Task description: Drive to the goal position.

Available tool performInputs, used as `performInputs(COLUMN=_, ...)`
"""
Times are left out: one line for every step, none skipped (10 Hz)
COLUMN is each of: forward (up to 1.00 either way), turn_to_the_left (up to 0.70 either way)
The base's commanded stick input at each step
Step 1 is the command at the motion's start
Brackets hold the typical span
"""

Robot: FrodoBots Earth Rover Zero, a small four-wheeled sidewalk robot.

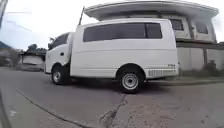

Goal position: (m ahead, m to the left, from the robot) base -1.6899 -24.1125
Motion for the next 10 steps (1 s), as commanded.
performInputs(forward=0.05, turn_to_the_left=-0.1)
performInputs(forward=0.05, turn_to_the_left=-0.1)
performInputs(forward=0.2, turn_to_the_left=-0.18)
performInputs(forward=0.7, turn_to_the_left=-0.35)
performInputs(forward=0.7, turn_to_the_left=-0.35)
performInputs(forward=0.7, turn_to_the_left=-0.35)
performInputs(forward=0.7, turn_to_the_left=-0.35)
performInputs(forward=0.7, turn_to_the_left=-0.35)
performInputs(forward=0.7, turn_to_the_left=-0.35)
performInputs(forward=0.7, turn_to_the_left=-0.35)
